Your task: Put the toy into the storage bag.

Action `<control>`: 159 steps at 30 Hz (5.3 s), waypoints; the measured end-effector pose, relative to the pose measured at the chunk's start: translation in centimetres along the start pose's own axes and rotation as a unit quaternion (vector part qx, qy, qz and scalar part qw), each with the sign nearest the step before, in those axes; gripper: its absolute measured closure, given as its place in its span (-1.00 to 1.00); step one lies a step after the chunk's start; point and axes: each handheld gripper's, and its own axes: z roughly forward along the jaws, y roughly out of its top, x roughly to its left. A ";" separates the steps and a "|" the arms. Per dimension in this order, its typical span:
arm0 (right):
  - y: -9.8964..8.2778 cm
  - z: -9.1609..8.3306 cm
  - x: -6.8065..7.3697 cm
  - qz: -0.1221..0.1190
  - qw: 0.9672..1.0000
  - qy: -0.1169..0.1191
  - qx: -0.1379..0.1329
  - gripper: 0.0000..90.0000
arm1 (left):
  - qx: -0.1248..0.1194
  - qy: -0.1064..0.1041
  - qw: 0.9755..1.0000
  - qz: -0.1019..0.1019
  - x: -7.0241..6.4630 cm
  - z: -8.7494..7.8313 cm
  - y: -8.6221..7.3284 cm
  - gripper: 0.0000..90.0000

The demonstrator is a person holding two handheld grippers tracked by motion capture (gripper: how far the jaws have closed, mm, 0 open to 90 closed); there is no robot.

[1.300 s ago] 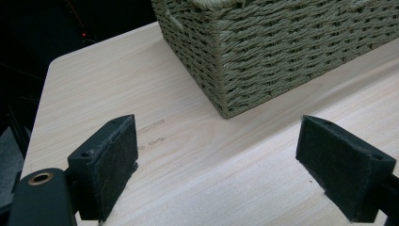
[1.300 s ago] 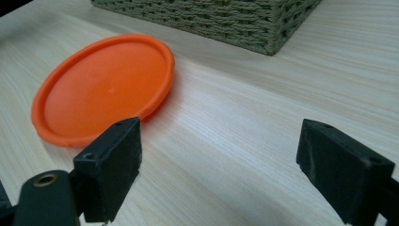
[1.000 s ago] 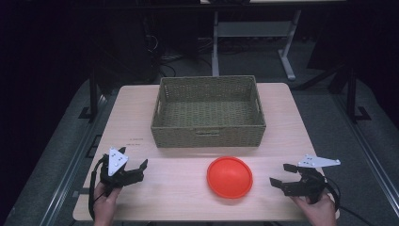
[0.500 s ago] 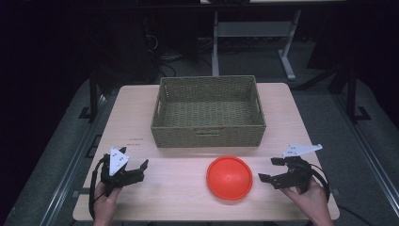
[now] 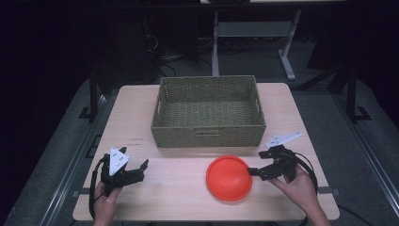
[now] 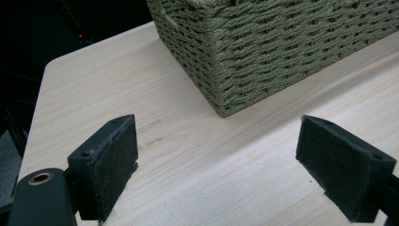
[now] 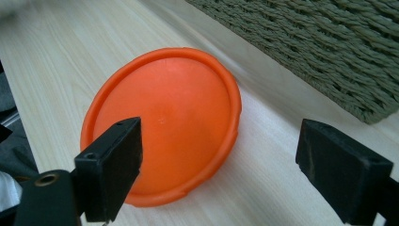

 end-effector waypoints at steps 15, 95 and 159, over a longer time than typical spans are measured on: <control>1.1 3.2 -0.7 -0.001 0.998 0.015 0.058 -0.56 | -0.001 -0.002 1.000 0.006 -0.3 0.0 0.1 -0.72; 3.5 2.9 0.2 -0.008 0.997 0.037 0.065 0.82 | -0.005 -0.006 1.000 0.006 -0.4 0.0 0.2 -0.72; 7.7 -2.7 1.4 -0.023 0.999 0.045 0.021 0.83 | -0.001 -0.005 1.000 0.007 -0.4 -0.1 0.2 -0.71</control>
